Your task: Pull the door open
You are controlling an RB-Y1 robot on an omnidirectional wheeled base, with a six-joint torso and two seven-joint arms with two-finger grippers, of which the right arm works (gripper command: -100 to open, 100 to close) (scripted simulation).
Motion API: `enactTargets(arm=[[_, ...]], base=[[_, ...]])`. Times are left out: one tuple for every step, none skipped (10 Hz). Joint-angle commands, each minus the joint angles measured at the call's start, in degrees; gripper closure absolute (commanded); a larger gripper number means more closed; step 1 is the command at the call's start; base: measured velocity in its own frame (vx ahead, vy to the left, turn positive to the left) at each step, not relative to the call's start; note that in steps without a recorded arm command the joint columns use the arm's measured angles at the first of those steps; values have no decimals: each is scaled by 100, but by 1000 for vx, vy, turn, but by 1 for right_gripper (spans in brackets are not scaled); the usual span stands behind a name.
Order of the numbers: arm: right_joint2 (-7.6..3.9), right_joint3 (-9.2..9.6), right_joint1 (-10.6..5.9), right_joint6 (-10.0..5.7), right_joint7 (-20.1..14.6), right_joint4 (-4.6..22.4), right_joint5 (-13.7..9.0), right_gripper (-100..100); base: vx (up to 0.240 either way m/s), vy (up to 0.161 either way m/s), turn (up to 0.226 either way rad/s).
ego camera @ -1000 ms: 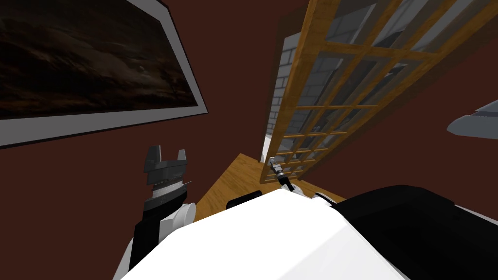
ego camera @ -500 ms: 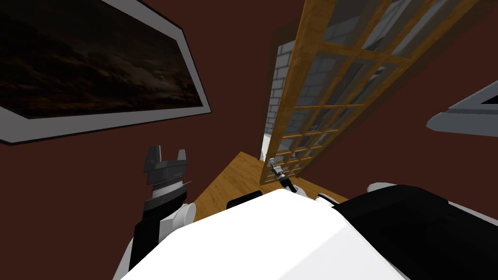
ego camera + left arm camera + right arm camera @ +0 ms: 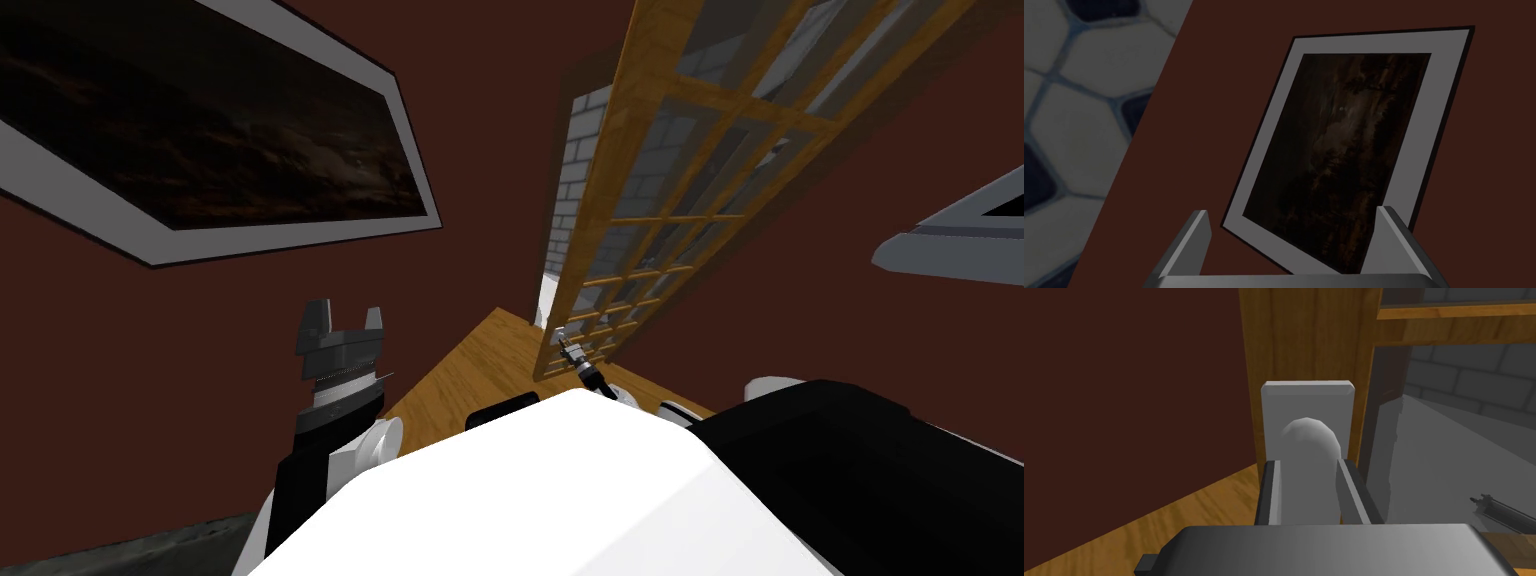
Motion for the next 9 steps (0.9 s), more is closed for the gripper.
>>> enactTargets(arm=[[-66,85,69,-155,-103,40,61,100],[-43,28,45,-151,-87,120,9,-100],[-56,10,71,-166,-96,120,-10,-100],[-75,-16,109,-189,-109,121,-37,-100],[-89,-35,137,-205,-119,121,-58,-100],[-74,-18,106,-203,-114,151,-41,-100],[-23,-56,52,-156,-62,167,-58,-100],[-8,-66,35,-140,-46,171,-62,-100],[24,-88,-1,-106,-10,178,-71,-100]], base=[[-206,-84,76],[-185,19,-77],[-185,111,-140],[-193,126,-130],[-182,110,-116],[-79,49,-29],[94,10,48],[162,-9,48],[191,-24,37]])
